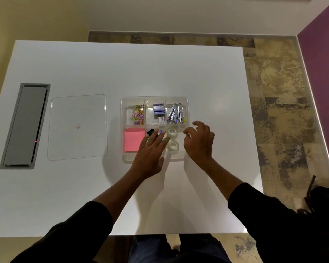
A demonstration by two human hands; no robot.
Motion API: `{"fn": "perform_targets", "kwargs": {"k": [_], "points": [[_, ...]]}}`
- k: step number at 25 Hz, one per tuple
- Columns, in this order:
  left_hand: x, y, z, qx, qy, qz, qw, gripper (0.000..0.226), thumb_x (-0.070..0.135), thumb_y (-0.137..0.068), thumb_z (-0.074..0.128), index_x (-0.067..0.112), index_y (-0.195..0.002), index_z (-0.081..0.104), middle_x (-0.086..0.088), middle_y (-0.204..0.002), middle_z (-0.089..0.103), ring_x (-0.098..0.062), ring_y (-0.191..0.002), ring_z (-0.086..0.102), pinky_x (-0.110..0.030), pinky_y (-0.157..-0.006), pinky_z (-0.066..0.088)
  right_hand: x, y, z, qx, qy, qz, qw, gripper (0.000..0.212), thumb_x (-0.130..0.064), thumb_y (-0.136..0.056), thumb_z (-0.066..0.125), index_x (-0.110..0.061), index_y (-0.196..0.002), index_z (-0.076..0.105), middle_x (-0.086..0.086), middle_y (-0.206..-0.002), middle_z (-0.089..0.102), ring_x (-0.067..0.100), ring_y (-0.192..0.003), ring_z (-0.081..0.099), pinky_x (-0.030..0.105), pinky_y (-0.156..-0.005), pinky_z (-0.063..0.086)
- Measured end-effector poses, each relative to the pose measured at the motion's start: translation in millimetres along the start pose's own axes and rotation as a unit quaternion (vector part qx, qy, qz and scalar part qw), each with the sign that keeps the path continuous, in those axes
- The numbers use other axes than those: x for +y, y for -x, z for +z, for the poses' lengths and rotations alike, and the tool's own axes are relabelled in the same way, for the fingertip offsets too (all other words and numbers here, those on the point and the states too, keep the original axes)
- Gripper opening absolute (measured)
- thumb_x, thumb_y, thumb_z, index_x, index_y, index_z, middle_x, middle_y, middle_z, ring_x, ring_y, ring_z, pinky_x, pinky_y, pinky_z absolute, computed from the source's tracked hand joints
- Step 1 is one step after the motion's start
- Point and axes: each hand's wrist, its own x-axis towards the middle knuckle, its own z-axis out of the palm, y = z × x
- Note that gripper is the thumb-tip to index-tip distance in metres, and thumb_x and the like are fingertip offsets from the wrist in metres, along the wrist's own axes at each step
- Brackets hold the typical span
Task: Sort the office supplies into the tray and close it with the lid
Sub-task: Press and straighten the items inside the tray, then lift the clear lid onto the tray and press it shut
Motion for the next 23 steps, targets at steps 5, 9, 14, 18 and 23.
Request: {"fn": "perform_targets", "kwargs": {"k": [5,9,14,18,23], "points": [[-17.9,32.2,-15.6,0.098,0.07,-0.079,0.99,0.064,0.014,-0.091,0.074,0.015,-0.152,0.053,-0.009,-0.159,0.055,-0.03,-0.156,0.041,-0.049,-0.126,0.04,-40.5,11.4,-13.6,-0.005,-0.115,-0.047,0.992,0.024,0.001,-0.091,0.064,-0.014,-0.106,0.075,0.007,-0.106,0.068,0.025,-0.098,0.064,0.034,-0.074,0.057],[-57.6,69.5,-26.3,0.179,0.118,-0.204,0.955,0.046,0.008,-0.09,0.071,0.013,-0.135,0.066,-0.01,-0.135,0.071,-0.032,-0.131,0.063,-0.046,-0.109,0.054,-103.5,29.7,6.5,-0.05,-0.169,-0.099,0.979,0.022,-0.002,-0.093,0.064,-0.012,-0.11,0.075,0.008,-0.107,0.069,0.025,-0.103,0.063,0.039,-0.083,0.058],[-143.4,117.7,-41.2,0.189,0.238,-0.443,0.843,0.038,0.011,-0.093,0.072,0.007,-0.131,0.07,-0.018,-0.132,0.072,-0.035,-0.126,0.065,-0.045,-0.107,0.052,-201.1,59.3,49.1,-0.141,-0.176,-0.178,0.958,0.031,-0.002,-0.096,0.062,-0.007,-0.125,0.072,0.013,-0.124,0.072,0.028,-0.114,0.066,0.038,-0.088,0.061],[-212.3,149.5,-59.0,0.171,0.302,-0.587,0.732,0.044,0.015,-0.094,0.067,0.006,-0.137,0.065,-0.025,-0.141,0.059,-0.042,-0.125,0.063,-0.045,-0.104,0.053,-247.7,70.5,92.6,-0.229,-0.116,-0.218,0.942,0.041,-0.004,-0.095,0.064,-0.005,-0.137,0.065,0.016,-0.148,0.063,0.035,-0.137,0.058,0.049,-0.101,0.06],[-268.8,168.0,-68.7,0.141,0.322,-0.599,0.719,0.07,0.024,-0.094,0.07,0.006,-0.157,0.045,-0.018,-0.166,0.041,-0.039,-0.151,0.043,-0.051,-0.124,0.039,-263.5,72.8,131.3,-0.297,-0.023,-0.253,0.92,0.04,-0.004,-0.096,0.062,0.0,-0.136,0.062,0.023,-0.156,0.053,0.039,-0.151,0.044,0.055,-0.105,0.057]]}}
